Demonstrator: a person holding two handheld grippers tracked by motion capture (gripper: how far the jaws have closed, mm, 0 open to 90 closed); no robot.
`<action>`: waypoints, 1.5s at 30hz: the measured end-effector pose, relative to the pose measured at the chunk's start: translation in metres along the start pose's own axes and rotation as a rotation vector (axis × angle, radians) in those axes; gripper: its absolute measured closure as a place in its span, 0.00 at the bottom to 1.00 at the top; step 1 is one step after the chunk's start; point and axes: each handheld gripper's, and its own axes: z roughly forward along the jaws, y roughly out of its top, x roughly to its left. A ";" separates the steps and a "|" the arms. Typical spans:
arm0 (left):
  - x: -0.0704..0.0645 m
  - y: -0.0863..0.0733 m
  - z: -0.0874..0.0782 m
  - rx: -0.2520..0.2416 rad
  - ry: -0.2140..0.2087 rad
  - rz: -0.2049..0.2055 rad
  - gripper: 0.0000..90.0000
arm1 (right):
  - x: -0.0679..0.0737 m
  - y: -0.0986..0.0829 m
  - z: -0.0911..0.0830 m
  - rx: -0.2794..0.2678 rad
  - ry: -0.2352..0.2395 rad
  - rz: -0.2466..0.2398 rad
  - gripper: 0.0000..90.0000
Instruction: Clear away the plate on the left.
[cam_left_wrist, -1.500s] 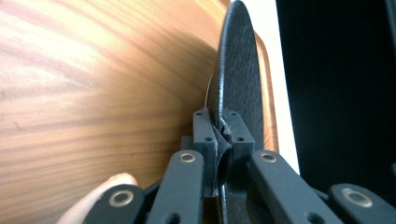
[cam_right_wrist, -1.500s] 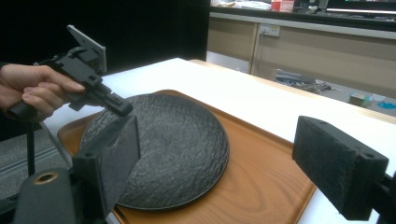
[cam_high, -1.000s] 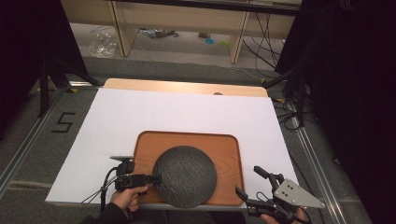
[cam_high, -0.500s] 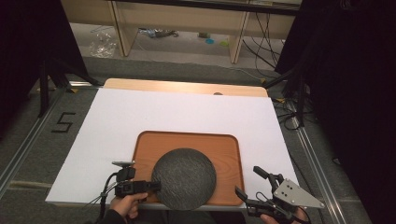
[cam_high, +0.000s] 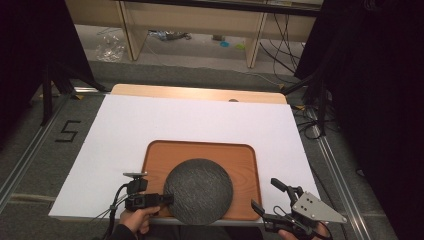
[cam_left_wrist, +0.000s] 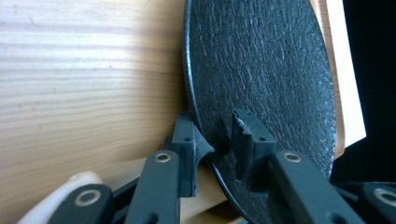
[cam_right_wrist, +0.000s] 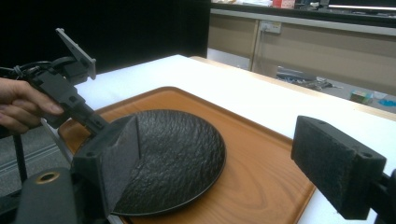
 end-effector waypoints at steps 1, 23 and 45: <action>0.000 0.000 0.000 0.000 0.001 0.002 0.79 | 0.002 0.000 0.000 0.012 0.011 0.022 0.19; -0.009 0.006 -0.010 -0.028 0.055 0.052 0.60 | 0.001 0.000 0.000 0.009 0.007 0.022 0.19; -0.013 0.014 -0.030 -0.086 0.028 0.111 0.38 | 0.000 0.000 0.000 0.002 -0.002 0.002 0.19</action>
